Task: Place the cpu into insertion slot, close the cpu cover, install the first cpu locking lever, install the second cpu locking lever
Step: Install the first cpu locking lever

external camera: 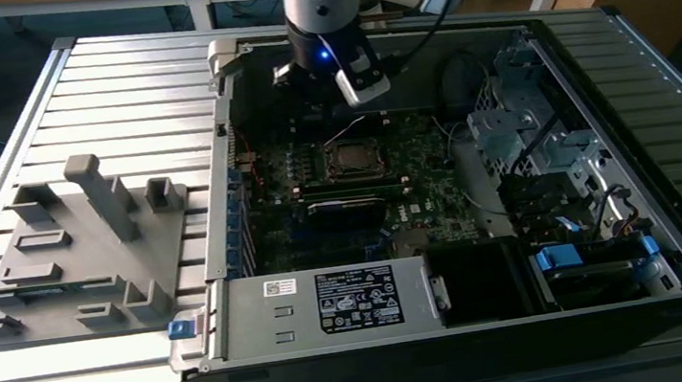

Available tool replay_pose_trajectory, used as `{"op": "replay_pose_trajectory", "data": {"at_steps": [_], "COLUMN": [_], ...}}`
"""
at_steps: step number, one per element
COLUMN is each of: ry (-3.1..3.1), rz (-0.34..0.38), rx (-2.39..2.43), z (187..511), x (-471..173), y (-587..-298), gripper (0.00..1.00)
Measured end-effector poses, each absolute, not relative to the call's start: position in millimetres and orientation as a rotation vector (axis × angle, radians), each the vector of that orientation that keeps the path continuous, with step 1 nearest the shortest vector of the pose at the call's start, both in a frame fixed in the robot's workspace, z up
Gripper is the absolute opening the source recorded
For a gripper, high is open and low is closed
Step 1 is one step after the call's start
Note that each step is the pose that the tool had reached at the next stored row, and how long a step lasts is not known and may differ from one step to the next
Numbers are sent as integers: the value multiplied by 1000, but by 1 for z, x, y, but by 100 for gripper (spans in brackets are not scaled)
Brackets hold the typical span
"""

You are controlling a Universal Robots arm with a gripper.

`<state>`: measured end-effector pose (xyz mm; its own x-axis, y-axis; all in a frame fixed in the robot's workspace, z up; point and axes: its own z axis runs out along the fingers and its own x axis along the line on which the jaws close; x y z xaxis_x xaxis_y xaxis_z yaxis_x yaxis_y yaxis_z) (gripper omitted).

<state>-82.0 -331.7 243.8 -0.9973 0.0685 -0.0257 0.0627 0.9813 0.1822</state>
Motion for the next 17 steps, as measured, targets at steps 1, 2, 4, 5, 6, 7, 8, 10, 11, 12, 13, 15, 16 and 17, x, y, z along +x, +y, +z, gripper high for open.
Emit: {"op": "replay_pose_trajectory", "data": {"at_steps": [1, 2, 4, 5, 6, 7, 8, 10, 11, 12, 13, 15, 16, 17], "ry": [3095, 3095, 3095, 3095, 3095, 3095, 3095, 3095, 3095, 3095, 3095, 3095, 3095, 3095], "rz": [283, 283, 283, 283, 283, 283, 283, 283, 283, 283, 283, 283, 283, 283], "rx": [103, 103, 103, 102, 102, 103, 103, 103, 103, 103, 103, 103, 103, 103], "z": [244, 244, 243, 243, 243, 243, 243, 243, 243, 242, 242, 242, 242, 242], "x": [-82, -82, -81, -81, -80, -80, -79, -78, -77, -77, -77, -76, -76, -76], "y": [-332, -332, -332, -332, -332, -332, -332, -332, -331, -331, -331, -330, -329, -328], "gripper": [11, 11, 11, 11, 11, 11, 11, 11, 11, 11, 11, 11, 11, 11]}}
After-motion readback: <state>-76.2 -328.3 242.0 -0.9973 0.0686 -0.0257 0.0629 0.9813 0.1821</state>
